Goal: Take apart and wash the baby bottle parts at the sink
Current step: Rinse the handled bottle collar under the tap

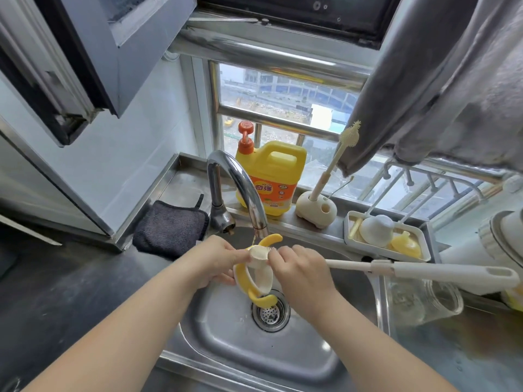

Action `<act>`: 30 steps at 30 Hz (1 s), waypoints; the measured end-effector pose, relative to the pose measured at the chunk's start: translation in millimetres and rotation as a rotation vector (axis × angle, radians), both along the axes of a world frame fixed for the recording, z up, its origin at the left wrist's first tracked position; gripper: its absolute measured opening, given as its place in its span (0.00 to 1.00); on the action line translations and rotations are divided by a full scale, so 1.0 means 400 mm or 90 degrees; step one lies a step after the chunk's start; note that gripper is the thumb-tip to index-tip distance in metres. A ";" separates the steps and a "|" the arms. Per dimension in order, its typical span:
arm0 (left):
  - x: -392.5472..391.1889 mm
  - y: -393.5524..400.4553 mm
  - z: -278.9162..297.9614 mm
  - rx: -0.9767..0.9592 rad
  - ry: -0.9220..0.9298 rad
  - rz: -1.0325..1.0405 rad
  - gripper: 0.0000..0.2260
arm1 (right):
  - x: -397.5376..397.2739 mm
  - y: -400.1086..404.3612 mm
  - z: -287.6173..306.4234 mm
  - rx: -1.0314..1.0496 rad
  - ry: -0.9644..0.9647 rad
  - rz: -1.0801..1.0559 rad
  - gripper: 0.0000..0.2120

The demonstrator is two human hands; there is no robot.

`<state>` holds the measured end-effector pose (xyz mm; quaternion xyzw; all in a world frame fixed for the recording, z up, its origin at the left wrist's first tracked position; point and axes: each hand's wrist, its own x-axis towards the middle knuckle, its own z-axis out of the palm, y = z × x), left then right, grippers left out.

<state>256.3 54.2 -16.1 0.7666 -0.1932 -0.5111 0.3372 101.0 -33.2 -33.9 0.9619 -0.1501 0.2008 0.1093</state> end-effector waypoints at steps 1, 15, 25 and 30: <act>0.007 -0.001 0.003 0.015 0.014 -0.010 0.09 | -0.004 -0.002 0.002 -0.001 0.000 0.023 0.08; -0.008 0.004 -0.022 -0.046 -0.067 0.022 0.13 | 0.024 -0.013 0.035 0.165 0.146 -0.093 0.19; -0.002 0.029 -0.018 -0.157 -0.141 -0.018 0.03 | 0.039 -0.020 0.003 0.737 0.207 -0.362 0.12; -0.022 0.032 -0.014 -0.292 -0.092 -0.003 0.09 | 0.036 -0.030 0.040 1.033 0.179 -0.417 0.12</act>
